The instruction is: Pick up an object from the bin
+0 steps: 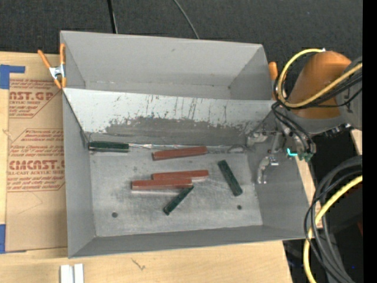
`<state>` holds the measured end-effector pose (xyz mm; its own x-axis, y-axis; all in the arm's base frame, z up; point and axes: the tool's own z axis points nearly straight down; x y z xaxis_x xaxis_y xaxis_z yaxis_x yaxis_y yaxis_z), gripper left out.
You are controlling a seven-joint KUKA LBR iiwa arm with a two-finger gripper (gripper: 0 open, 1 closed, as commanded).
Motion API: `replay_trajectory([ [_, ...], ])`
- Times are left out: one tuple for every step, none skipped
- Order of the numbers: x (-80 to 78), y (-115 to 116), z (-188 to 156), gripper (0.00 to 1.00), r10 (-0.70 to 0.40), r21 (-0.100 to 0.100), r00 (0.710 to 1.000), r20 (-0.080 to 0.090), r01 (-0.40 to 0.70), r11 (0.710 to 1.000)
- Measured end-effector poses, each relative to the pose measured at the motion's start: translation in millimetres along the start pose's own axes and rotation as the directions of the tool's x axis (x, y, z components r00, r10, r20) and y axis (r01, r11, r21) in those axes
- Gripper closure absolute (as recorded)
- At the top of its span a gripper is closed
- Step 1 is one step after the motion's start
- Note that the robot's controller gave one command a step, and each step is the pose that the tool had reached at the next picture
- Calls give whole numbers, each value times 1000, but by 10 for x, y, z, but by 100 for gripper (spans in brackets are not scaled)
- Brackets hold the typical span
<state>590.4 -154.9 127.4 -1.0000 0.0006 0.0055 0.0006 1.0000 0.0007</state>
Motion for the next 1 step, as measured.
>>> replay_trajectory([
  [-22, 4, -43, 0, -1, 1, 1000, 7, 1, 1000],
])
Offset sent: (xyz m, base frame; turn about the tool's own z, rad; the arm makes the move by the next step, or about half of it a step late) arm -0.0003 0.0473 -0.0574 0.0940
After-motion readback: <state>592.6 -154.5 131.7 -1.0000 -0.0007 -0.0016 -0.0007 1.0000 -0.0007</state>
